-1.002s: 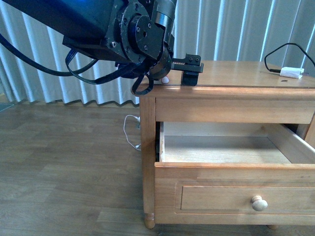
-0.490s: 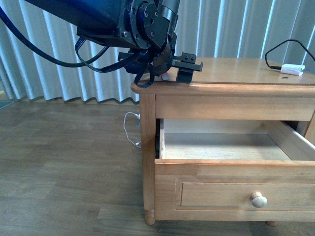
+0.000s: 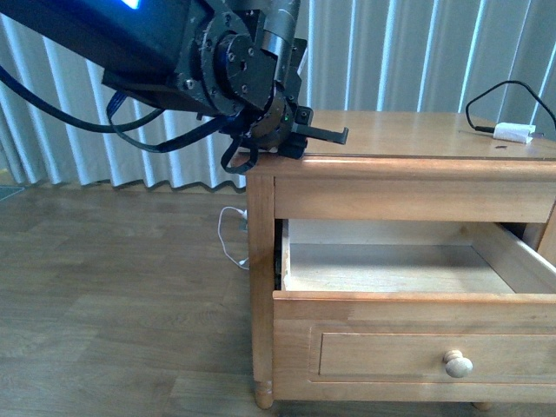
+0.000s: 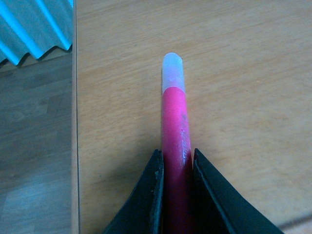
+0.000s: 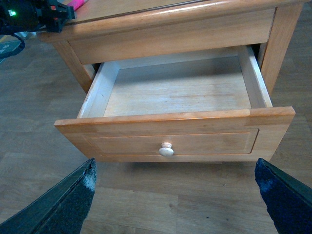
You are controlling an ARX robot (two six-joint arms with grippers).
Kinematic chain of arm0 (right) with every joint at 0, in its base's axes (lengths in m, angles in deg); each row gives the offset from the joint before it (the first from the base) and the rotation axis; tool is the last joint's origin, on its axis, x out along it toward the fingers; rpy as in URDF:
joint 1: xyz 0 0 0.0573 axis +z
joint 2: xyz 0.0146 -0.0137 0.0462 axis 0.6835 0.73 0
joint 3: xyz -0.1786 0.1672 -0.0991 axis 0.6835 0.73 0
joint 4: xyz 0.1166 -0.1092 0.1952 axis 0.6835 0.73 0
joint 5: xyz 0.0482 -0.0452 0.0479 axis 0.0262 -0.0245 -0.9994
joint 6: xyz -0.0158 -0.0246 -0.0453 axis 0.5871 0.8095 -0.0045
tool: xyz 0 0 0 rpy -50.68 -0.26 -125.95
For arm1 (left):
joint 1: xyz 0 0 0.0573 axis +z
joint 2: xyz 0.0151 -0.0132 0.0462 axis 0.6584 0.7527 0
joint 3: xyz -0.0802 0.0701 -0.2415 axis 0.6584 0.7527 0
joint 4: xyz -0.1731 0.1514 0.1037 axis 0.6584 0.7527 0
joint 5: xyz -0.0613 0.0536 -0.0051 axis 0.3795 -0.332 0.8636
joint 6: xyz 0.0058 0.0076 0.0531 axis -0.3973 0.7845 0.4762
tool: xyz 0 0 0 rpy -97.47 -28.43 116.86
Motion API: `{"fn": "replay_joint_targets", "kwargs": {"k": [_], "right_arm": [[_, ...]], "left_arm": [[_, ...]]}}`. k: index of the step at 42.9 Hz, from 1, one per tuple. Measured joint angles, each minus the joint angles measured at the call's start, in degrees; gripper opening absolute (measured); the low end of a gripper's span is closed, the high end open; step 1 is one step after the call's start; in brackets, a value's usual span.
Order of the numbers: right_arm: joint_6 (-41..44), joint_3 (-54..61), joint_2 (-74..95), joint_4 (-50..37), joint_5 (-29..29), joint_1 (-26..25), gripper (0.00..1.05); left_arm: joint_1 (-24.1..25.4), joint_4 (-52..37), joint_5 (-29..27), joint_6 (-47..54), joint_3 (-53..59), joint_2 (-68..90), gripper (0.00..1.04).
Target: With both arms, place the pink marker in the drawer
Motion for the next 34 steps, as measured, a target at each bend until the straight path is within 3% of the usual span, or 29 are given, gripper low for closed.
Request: {"fn": "replay_joint_targets", "kwargs": {"k": [6, 17, 25, 34], "right_arm": [[0.0, 0.0, 0.0, 0.0, 0.0, 0.0, 0.96], [0.0, 0.0, 0.0, 0.0, 0.0, 0.0, 0.96], [0.0, 0.0, 0.0, 0.0, 0.0, 0.0, 0.96], [0.0, 0.0, 0.0, 0.0, 0.0, 0.0, 0.96]], "left_arm": [[0.3, -6.0, 7.6, 3.6, 10.3, -7.6, 0.15], [-0.3, -8.2, 28.1, 12.2, 24.1, -23.2, 0.15], [-1.8, -6.7, 32.7, 16.3, 28.6, -24.9, 0.15], [-4.2, -6.3, 31.1, 20.6, 30.3, -23.0, 0.15]]}}
